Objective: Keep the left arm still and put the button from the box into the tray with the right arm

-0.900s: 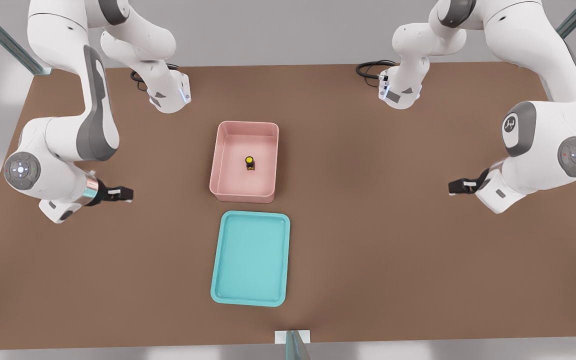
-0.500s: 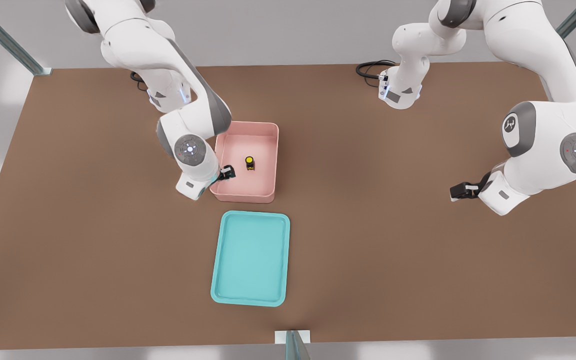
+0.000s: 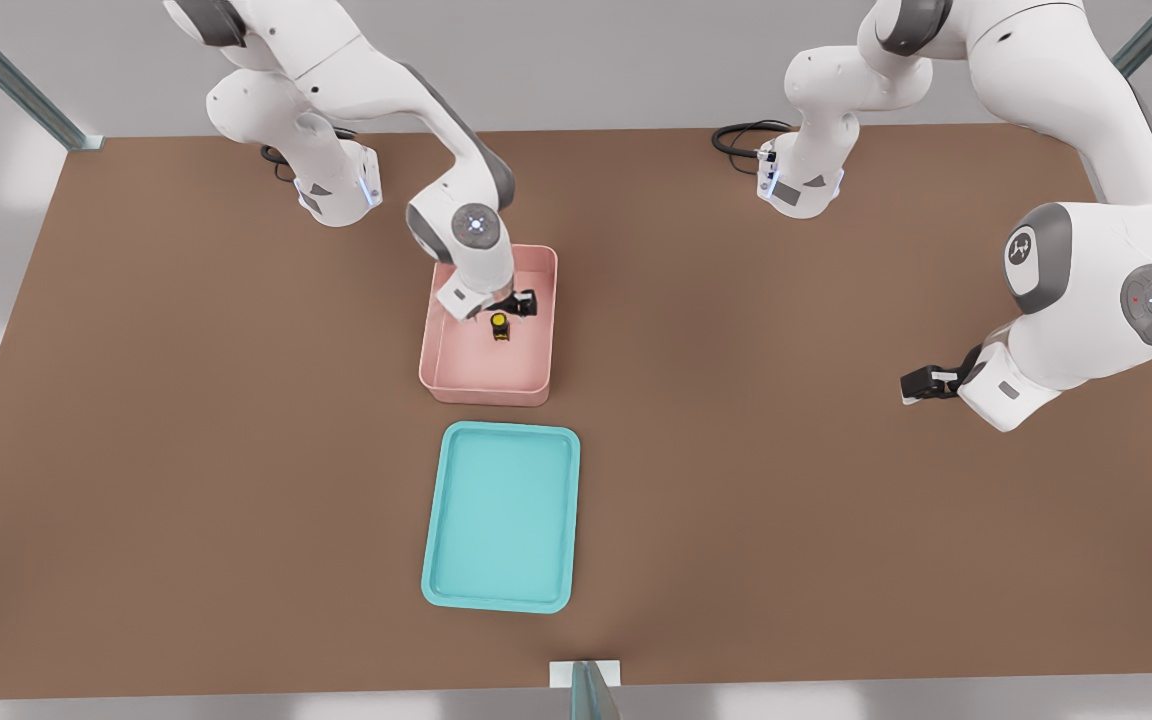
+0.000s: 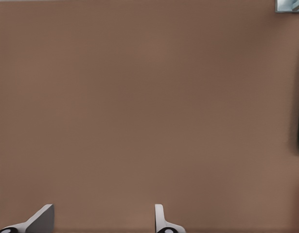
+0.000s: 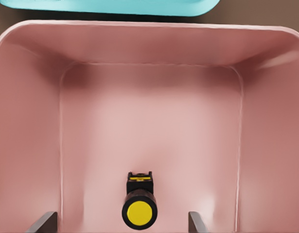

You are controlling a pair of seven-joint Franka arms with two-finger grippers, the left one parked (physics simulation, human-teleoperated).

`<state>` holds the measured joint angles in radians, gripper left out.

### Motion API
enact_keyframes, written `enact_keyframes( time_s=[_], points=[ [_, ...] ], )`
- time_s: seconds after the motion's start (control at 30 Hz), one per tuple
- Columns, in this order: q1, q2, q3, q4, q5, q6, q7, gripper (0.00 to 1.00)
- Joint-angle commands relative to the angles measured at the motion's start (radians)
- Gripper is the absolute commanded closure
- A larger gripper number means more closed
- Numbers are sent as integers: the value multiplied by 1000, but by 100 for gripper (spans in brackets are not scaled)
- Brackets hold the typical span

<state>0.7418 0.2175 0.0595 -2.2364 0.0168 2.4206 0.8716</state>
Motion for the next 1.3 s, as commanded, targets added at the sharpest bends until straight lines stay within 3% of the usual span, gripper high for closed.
enact_keyframes(
  time_s=[0.0, 1.1, 1.27],
  points=[
    [-1, 19, 0, -2, 0, 149, 566, 0],
    [39, 45, 0, -169, -35, 270, 592, 0],
    [37, 60, 0, -169, -35, 291, 596, 12]
  ],
)
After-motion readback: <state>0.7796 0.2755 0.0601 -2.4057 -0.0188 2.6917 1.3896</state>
